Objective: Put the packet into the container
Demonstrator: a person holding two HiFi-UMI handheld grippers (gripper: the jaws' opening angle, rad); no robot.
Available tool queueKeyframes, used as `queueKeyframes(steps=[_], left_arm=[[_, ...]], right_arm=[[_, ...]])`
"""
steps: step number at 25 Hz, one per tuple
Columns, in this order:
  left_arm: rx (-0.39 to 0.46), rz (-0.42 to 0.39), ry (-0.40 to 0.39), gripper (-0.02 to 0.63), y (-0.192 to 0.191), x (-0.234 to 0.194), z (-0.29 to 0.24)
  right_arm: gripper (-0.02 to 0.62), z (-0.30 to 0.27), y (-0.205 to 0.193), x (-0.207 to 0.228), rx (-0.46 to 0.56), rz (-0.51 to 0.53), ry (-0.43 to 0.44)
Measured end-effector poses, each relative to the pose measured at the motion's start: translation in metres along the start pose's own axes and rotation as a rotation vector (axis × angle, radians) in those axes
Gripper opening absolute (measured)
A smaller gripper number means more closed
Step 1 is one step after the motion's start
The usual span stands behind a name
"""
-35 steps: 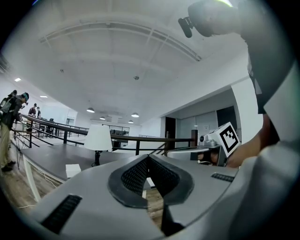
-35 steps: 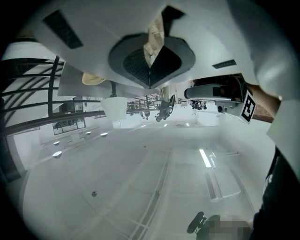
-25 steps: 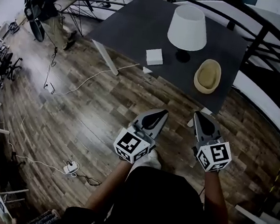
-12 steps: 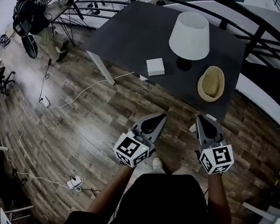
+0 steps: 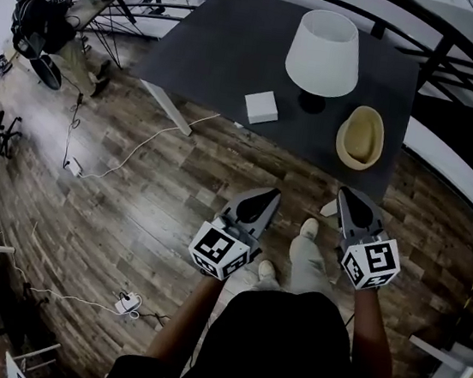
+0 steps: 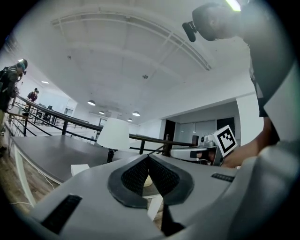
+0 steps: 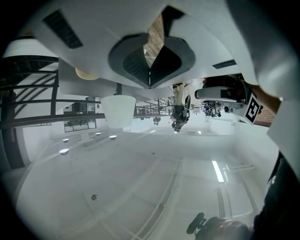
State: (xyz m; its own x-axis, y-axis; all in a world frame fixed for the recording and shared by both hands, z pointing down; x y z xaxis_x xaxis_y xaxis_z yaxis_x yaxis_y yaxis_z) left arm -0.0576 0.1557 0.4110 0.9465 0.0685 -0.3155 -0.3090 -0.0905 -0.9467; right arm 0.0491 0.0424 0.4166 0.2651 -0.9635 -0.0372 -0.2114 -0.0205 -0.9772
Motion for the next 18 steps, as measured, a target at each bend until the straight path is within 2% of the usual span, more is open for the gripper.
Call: queueKeyframes(steps=[18], left_arm=[[-0.019,-0.04,0.003,0.008,0.033,-0.061,-0.134]], right_arm=[[0.005,-0.102,0.02,0.115,0.041,-0.01,0.041]])
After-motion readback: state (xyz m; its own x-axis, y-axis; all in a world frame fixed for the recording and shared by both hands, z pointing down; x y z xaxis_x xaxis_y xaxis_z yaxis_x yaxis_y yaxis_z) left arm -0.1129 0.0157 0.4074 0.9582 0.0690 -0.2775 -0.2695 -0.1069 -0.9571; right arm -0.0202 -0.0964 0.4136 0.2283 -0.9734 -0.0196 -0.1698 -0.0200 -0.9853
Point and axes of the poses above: the fingertips, and each gripper's own axes: z backward along the fingers, x to its right, y out of its top, the point moved 2 cm from there along z, backward along the fingers, and after that the axes turned 7 degrees about z, right-handed, at the moved point
